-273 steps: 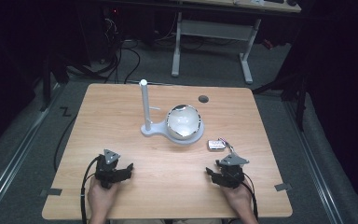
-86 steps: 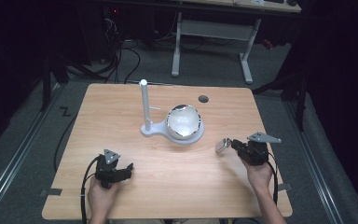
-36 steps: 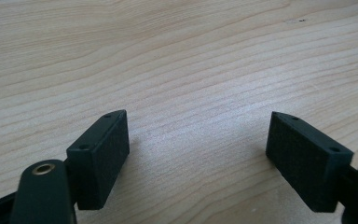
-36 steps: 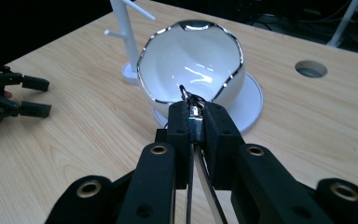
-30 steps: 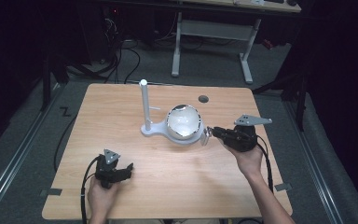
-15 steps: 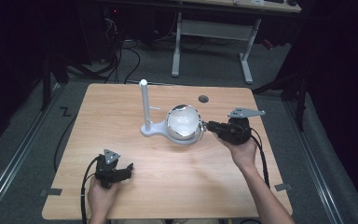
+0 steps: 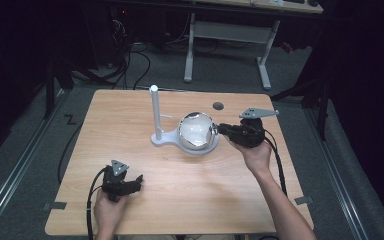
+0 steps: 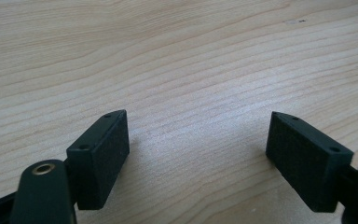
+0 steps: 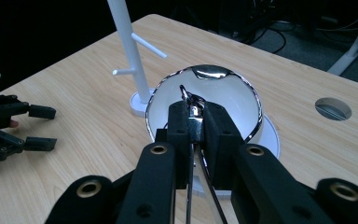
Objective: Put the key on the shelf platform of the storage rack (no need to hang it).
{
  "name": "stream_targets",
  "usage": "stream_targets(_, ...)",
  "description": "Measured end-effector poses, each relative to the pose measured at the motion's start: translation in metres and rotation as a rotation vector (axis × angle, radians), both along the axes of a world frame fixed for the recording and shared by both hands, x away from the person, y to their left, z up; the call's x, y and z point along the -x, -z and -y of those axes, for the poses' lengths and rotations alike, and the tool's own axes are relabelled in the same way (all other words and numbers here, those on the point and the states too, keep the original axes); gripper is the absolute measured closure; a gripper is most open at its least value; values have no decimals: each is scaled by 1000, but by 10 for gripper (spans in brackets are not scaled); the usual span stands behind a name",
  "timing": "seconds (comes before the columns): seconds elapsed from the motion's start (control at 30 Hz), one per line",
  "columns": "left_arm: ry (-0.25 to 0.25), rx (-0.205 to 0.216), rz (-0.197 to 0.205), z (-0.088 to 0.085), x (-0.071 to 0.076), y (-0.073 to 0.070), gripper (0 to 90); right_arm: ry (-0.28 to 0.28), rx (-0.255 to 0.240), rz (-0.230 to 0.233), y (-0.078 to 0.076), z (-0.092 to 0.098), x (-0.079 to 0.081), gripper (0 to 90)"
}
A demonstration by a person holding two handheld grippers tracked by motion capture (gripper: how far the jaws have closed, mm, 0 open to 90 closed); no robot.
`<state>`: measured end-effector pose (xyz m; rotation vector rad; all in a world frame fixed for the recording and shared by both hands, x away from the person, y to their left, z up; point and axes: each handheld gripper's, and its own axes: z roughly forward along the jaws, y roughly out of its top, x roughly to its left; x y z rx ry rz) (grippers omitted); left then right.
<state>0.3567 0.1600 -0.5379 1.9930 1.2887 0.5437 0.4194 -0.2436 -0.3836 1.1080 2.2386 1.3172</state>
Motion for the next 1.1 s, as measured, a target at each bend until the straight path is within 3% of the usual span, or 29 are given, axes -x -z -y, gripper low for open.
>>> stream_targets(0.47,1,4,-2,0,0,0,216,17,-13,-54,10,-6,-20,822)
stream_targets(1.1,4,3,-3,0,0,0,214,36,16,-117,29,-24,-45,821)
